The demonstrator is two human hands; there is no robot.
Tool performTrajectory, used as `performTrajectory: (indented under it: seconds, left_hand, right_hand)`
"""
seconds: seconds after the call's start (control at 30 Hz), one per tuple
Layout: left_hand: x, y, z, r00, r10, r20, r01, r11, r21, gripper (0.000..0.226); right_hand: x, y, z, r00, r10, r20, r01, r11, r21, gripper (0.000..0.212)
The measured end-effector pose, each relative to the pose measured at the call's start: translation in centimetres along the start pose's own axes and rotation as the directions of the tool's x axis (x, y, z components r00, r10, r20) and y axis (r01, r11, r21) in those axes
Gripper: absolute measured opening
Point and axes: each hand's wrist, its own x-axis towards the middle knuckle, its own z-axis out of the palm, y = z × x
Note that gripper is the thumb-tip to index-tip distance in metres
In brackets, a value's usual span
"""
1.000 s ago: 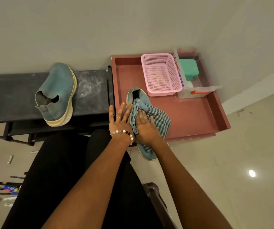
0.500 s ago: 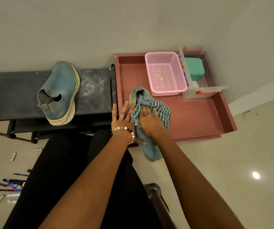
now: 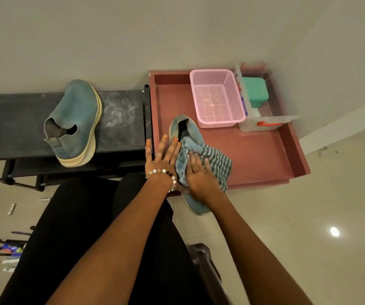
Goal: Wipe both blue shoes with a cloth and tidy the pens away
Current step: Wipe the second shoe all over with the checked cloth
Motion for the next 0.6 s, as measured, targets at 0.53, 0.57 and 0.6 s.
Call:
performTrajectory:
  seconds: [0.53,0.57,0.6]
  left_hand:
    - [0.1,-0.4,0.4,0.998,0.02,-0.061,-0.023,0.998,-0.052,0.123]
    - [0.0,-0.3,0.2,0.999,0.02,-0.04,-0.022,0.999,-0.042,0.129]
    - [0.0,-0.3,-0.1,1.0,0.019,-0.019,-0.02,0.999,-0.04,0.134]
  right_hand:
    - [-1.1,0.7,0.6,0.994,-0.07,-0.082,0.074,0.996,0.051,0.07]
    - [-0.2,0.6,0.4,0.996,-0.051,-0.073,0.052,0.999,0.008,0.074]
    - [0.7,0.5,0.0,0.998,-0.023,-0.062,0.022,1.0,-0.022,0.076]
